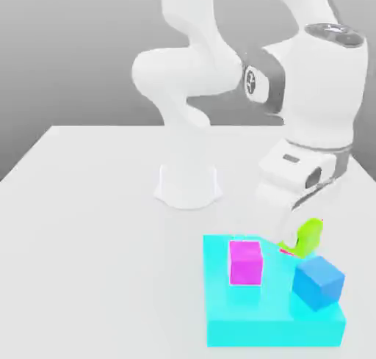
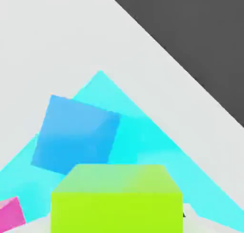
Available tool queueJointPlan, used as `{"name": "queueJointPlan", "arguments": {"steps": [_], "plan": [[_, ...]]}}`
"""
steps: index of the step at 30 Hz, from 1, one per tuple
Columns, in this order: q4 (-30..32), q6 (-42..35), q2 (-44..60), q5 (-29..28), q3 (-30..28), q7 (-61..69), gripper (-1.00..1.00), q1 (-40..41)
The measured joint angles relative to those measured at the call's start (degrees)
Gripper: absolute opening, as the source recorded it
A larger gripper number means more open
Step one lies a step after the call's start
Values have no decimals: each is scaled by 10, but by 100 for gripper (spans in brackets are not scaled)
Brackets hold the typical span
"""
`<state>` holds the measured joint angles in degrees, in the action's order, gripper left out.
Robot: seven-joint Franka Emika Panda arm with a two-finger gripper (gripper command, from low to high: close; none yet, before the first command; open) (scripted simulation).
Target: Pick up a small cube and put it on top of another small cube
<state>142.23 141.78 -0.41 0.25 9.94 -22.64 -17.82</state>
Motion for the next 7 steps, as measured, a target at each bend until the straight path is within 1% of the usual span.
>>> {"name": "queueJointPlan", "arguments": {"steps": [2, 3, 7], "plan": [[3, 40, 37, -10, -8, -9, -100, -3], [6, 59, 54, -15, -10, -12, 100, -1], [6, 59, 54, -15, -10, -12, 100, -1]]}}
